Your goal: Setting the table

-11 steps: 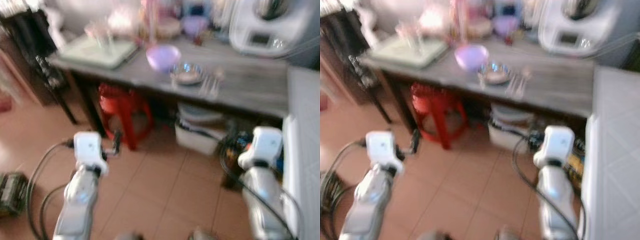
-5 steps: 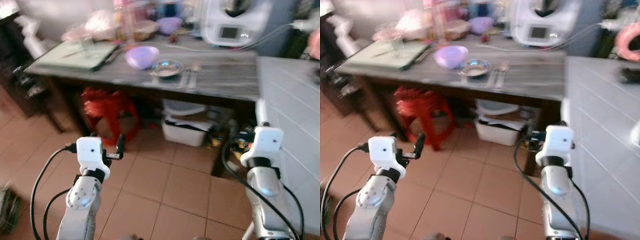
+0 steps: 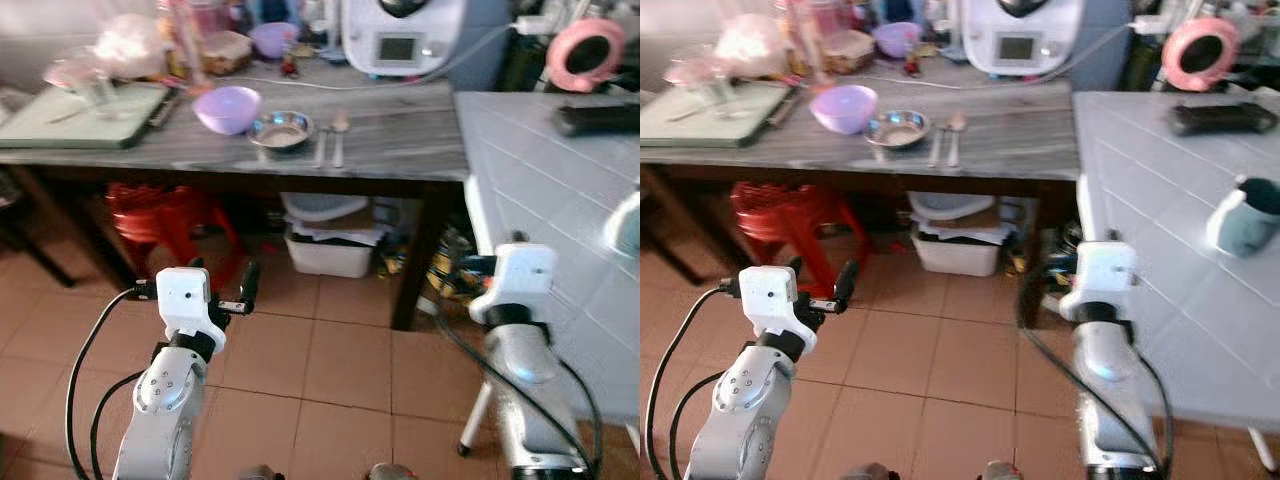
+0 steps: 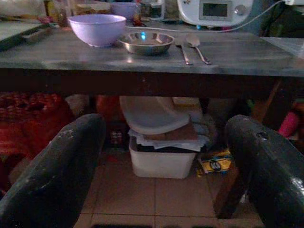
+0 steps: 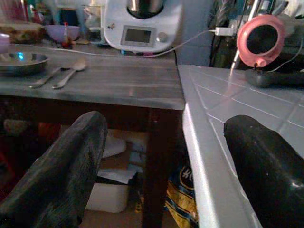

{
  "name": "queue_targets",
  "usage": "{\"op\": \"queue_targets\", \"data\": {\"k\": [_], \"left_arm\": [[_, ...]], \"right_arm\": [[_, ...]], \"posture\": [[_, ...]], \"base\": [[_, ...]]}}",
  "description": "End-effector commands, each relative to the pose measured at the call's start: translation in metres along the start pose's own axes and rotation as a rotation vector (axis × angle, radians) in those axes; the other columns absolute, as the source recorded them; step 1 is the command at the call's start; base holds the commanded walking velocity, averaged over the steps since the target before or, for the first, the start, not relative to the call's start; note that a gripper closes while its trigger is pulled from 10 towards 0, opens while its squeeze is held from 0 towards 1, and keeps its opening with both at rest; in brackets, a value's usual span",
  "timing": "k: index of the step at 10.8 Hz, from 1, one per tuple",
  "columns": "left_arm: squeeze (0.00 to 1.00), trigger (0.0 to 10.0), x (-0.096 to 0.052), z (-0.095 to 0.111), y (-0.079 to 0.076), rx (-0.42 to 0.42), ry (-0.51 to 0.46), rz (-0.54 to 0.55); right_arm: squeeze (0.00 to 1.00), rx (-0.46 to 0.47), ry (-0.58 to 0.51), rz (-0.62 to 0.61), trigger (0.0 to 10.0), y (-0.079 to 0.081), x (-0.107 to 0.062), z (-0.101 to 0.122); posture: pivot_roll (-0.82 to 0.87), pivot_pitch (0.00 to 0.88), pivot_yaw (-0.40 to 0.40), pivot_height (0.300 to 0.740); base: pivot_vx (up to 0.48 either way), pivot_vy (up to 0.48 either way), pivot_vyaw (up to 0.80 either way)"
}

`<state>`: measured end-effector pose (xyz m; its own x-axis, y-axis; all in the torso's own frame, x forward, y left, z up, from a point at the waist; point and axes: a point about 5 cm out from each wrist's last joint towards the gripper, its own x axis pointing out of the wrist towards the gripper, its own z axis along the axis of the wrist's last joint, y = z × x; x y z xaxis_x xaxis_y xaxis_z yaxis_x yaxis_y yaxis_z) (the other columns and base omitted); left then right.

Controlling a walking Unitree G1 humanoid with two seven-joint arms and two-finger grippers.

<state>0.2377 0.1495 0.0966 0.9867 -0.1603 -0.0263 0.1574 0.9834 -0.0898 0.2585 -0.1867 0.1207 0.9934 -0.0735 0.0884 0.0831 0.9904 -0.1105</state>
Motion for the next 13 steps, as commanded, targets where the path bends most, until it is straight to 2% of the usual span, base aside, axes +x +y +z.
{"op": "queue_targets", "data": {"k": [1,4,7,8,11,13], "left_arm": [[0.00,10.0,0.000,0.006,0.001,0.008,-0.015,-0.006],[0.00,10.0,0.001,0.006,0.001,0.006,-0.015,-0.009],[0.00,10.0,0.001,0.005,0.000,0.007,-0.013,-0.013],[0.00,10.0,0.001,0.005,0.001,0.009,-0.014,-0.012],[0.00,10.0,0.001,0.006,0.002,0.013,-0.017,-0.005],[0.00,10.0,0.002,0.007,0.002,0.019,-0.016,-0.005]], "right_arm": [[0.00,0.006,-0.011,0.004,10.0,0.001,0.001,0.004],[0.00,0.010,-0.014,0.010,10.0,0.000,0.003,0.006],[0.00,0.016,-0.011,0.021,10.0,0.002,0.003,0.005],[0.00,0.016,-0.012,0.021,10.0,0.003,0.004,0.006],[0.00,0.026,-0.018,0.033,10.0,0.005,0.006,0.008],[0.00,0.027,-0.024,0.034,10.0,0.004,0.014,0.010]], "posture": [[-0.02,0.031,0.081,0.740],[-0.02,0.029,0.077,0.740],[-0.02,0.028,0.078,0.740],[-0.02,0.031,0.079,0.740],[-0.02,0.038,0.082,0.740],[-0.01,0.045,0.090,0.740]], "base": [[0.000,-0.251,-0.80],[0.000,-0.330,-0.16],[0.000,-0.324,-0.67],[0.000,-0.319,0.00],[0.000,0.000,0.00],[0.000,0.000,0.00]]}}
